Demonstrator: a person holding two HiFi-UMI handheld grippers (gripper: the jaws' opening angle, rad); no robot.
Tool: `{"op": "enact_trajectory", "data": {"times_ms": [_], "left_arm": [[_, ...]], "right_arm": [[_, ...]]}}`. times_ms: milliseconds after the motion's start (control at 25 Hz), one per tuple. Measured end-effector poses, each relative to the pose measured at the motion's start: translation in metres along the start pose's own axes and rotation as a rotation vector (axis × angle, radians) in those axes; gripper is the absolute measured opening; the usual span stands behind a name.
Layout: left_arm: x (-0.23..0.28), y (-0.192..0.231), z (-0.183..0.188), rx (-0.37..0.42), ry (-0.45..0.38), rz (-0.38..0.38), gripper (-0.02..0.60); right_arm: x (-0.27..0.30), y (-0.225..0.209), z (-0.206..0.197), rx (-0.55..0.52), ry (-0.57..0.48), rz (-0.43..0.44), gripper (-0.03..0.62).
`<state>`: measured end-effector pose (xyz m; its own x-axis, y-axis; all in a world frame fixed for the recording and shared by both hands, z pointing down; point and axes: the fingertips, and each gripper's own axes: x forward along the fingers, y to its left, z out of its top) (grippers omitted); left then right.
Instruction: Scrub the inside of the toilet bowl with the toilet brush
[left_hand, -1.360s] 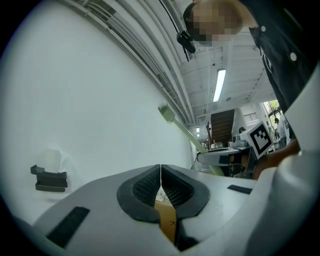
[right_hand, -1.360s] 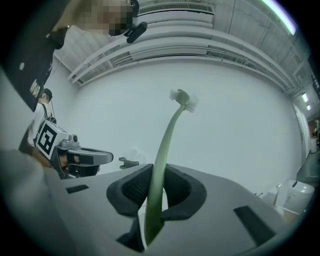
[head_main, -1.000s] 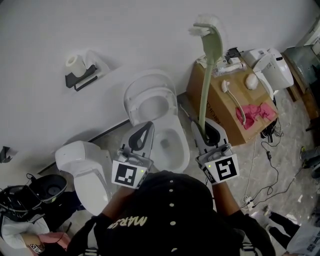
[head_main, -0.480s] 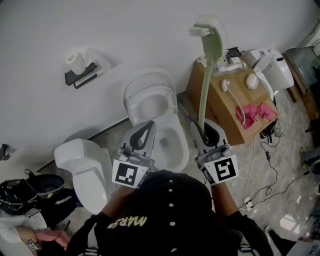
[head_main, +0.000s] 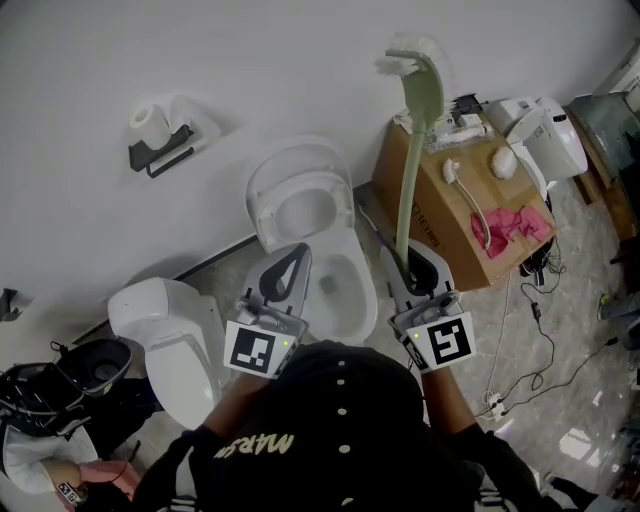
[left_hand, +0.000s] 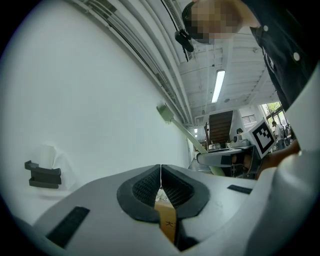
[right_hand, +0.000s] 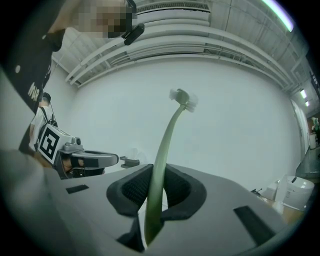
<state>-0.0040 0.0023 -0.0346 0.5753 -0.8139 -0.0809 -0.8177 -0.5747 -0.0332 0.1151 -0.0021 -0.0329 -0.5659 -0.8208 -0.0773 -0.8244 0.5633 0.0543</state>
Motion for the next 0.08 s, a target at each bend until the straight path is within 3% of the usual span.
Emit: {"op": "enact_trajectory", "data": {"times_ms": [80], "left_arm": [[0.0004,-0.0001,0.0009,0.0,-0.002,0.001,0.025]], "right_arm": [[0.0007,0.0002,0.0034,0.005,-0.009,-0.003,0.072]]}}
